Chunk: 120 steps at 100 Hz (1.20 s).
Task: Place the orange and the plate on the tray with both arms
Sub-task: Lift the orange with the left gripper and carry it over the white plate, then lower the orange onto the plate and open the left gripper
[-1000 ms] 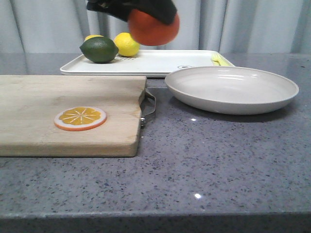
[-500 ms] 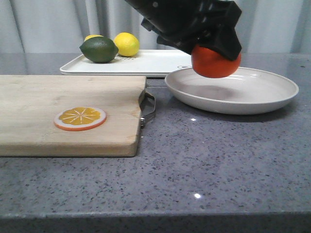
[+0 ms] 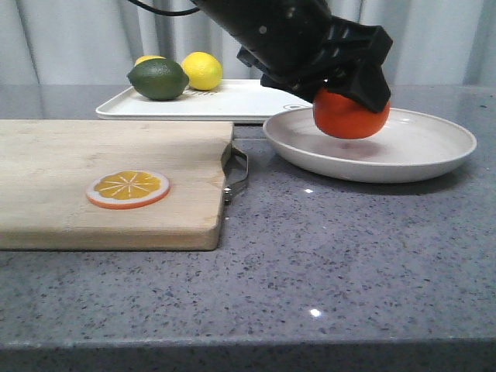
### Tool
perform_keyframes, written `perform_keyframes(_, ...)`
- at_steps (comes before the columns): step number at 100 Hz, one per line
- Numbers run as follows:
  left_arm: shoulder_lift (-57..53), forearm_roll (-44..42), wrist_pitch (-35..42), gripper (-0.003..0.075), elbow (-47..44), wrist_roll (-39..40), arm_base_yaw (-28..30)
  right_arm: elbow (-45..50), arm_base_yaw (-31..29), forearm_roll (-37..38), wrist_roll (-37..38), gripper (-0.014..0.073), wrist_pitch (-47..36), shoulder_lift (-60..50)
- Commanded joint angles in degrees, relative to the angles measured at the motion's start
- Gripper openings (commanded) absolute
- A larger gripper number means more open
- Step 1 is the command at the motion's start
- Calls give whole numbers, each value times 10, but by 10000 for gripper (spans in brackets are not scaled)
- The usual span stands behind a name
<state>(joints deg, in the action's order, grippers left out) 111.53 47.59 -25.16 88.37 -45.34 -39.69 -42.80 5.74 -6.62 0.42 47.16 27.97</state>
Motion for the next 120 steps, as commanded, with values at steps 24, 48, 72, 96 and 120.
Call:
perform_keyframes(24,-7,13,-1,309,20,5,-4,-18,-2,4,-4,550,-38,7)
perform_keyframes(48,-7,14,-2,524,20,5,-6,-18,-2,6,-4,550,-38,7)
perform_keyframes(72,-27,10,-4,666,20,5,-6,-18,-2,13,-4,550,-38,7)
perform_keyframes(96,-100,-8,-4,656,20,5,0,-18,-2,15,-4,550,-38,7)
perform_keyframes(120,-222,-11,58,573,-43,13,38,-18,-2,25,-4,550,-31,7)
